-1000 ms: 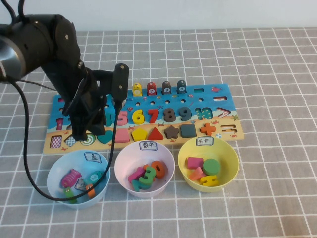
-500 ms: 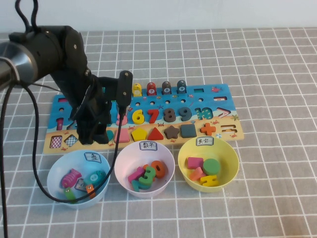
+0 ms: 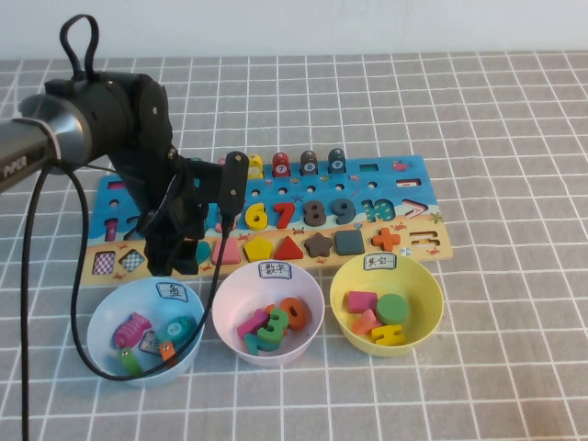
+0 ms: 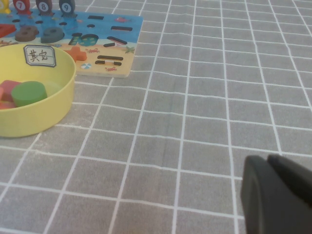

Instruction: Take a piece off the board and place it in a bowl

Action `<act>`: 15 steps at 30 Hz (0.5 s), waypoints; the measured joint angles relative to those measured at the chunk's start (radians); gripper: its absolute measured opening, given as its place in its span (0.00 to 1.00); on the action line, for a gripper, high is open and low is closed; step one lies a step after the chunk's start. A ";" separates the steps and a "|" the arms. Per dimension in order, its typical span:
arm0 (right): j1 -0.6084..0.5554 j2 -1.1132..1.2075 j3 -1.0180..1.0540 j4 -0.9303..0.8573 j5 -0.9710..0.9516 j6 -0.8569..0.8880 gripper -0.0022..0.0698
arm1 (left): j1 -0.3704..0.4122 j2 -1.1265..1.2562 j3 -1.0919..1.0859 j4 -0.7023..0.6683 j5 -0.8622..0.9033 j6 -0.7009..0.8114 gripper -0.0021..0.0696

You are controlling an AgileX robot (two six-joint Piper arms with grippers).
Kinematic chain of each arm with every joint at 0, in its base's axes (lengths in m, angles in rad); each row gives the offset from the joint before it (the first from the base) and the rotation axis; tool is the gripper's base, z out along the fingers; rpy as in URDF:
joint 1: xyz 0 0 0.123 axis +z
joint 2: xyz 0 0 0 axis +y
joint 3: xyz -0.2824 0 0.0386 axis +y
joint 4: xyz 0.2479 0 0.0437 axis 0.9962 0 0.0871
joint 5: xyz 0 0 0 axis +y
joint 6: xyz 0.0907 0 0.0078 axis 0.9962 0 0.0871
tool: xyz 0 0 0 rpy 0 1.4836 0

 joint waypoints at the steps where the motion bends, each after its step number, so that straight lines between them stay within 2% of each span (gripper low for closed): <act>1: 0.000 0.000 0.000 0.000 0.000 0.000 0.01 | 0.000 0.000 0.000 0.002 -0.007 0.000 0.56; 15: 0.000 0.000 0.000 0.000 0.000 0.000 0.01 | 0.007 0.000 0.000 0.003 -0.060 0.000 0.56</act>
